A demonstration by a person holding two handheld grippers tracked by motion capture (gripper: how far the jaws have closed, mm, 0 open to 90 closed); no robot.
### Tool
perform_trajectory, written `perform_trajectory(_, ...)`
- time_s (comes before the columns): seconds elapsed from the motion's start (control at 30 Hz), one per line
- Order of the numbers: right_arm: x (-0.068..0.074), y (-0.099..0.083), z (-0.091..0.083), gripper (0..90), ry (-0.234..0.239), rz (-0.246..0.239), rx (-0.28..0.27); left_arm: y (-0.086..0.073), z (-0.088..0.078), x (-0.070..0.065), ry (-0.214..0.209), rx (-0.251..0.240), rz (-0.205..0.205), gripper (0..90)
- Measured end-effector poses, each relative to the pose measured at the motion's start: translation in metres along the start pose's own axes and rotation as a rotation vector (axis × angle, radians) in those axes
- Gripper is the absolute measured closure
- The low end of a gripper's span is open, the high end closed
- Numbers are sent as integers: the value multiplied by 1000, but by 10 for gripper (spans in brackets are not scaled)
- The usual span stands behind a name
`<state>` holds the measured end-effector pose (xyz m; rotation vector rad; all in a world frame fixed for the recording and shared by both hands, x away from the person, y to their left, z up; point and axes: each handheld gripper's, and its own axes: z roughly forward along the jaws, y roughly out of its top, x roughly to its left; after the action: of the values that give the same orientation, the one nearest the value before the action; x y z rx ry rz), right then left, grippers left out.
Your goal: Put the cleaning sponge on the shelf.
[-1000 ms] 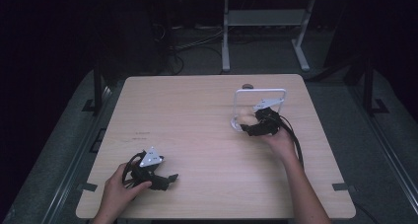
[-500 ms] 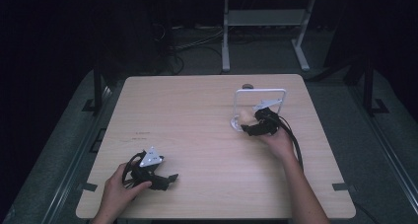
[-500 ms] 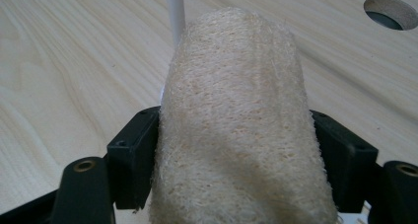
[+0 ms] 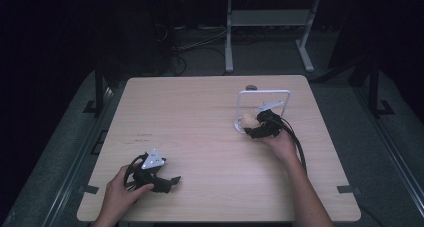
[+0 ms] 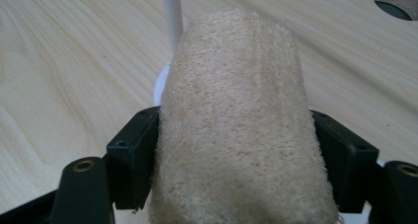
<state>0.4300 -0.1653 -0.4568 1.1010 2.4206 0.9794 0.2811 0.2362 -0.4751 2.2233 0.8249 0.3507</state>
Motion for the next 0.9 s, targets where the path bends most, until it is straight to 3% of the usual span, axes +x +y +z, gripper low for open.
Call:
perform_trajectory(0.5, 1, 0, 0, 211, -2, -5, 11, 0, 0, 0, 0, 0, 0, 126)
perform_trajectory(0.9, 7, 9, -27, 185, 11, -14, -51, 0, 0, 0, 0, 0, 0, 126)
